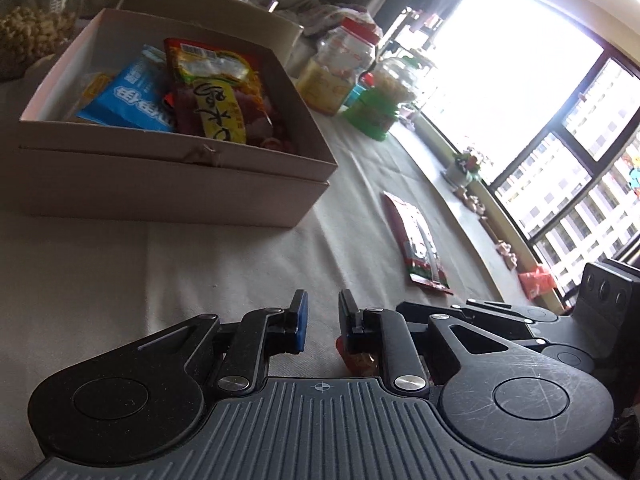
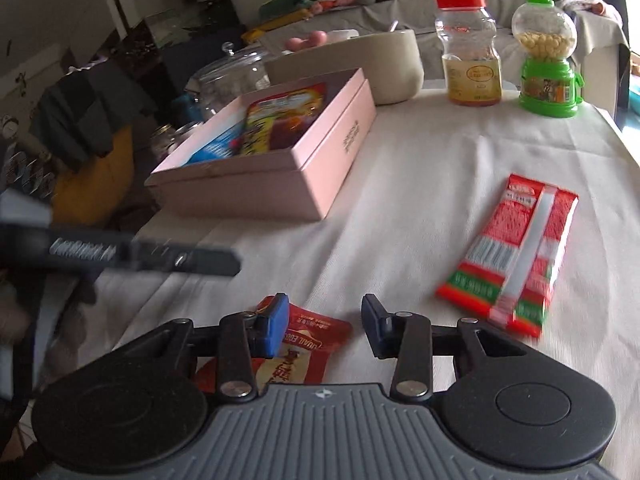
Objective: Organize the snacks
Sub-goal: 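Grasp red cookie packet with left tool while right tool moves to wafer packet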
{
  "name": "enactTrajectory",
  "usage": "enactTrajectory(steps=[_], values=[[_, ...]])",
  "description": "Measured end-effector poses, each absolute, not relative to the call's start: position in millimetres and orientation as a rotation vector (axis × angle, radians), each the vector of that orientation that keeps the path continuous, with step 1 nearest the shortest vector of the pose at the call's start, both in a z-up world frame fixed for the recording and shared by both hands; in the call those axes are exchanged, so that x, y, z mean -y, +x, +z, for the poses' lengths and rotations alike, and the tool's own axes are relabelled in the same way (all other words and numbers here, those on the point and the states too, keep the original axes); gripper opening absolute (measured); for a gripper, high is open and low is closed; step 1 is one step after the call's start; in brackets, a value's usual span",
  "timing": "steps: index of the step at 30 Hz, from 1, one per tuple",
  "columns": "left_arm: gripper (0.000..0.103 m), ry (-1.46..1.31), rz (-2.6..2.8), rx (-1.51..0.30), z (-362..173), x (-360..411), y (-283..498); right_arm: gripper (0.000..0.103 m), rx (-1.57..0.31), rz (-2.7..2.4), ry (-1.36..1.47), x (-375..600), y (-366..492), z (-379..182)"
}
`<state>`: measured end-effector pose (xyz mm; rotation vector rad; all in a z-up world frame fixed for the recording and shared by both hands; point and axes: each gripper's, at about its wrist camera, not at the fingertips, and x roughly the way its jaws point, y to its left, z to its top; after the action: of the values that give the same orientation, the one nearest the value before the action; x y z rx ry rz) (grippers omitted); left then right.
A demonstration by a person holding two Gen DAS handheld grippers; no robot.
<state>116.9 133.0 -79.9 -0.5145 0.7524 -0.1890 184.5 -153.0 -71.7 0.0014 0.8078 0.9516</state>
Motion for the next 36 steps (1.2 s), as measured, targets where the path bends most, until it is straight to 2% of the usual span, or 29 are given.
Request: enactTrajectory(steps=[2, 6, 12, 19, 20, 22, 30, 36], values=[[0.019, -0.516, -0.236, -0.764, -80, -127, 114, 0.043, -0.773, 0.918, 0.011, 166, 171, -69], [0.019, -0.515, -0.264, -0.779, -79, -116, 103, 0.062, -0.683, 0.813, -0.047, 184, 147, -64], [0.019, -0.562, -0.220, -0.822, -88, -114, 94, 0.064, -0.712, 0.735, -0.015, 195, 149, -77], [0.019, -0.635, -0.220, -0.844, -97, -112, 98, 0.073, -0.682, 0.704, -0.069, 188, 141, -79], [0.025, -0.660, -0.228, -0.850, -99, -111, 101, 0.074, -0.685, 0.704, -0.064, 189, 141, -80], [0.026, -0.680, -0.237, -0.850, -100, -107, 103, 0.075, -0.690, 0.707, -0.059, 189, 142, -80], [0.030, -0.602, -0.271, -0.819, -81, -80, 105, 0.078, -0.676, 0.698, -0.054, 192, 138, -81], [0.030, -0.550, -0.218, -0.828, -90, -67, 124, 0.078, -0.677, 0.688, -0.049, 193, 138, -81]])
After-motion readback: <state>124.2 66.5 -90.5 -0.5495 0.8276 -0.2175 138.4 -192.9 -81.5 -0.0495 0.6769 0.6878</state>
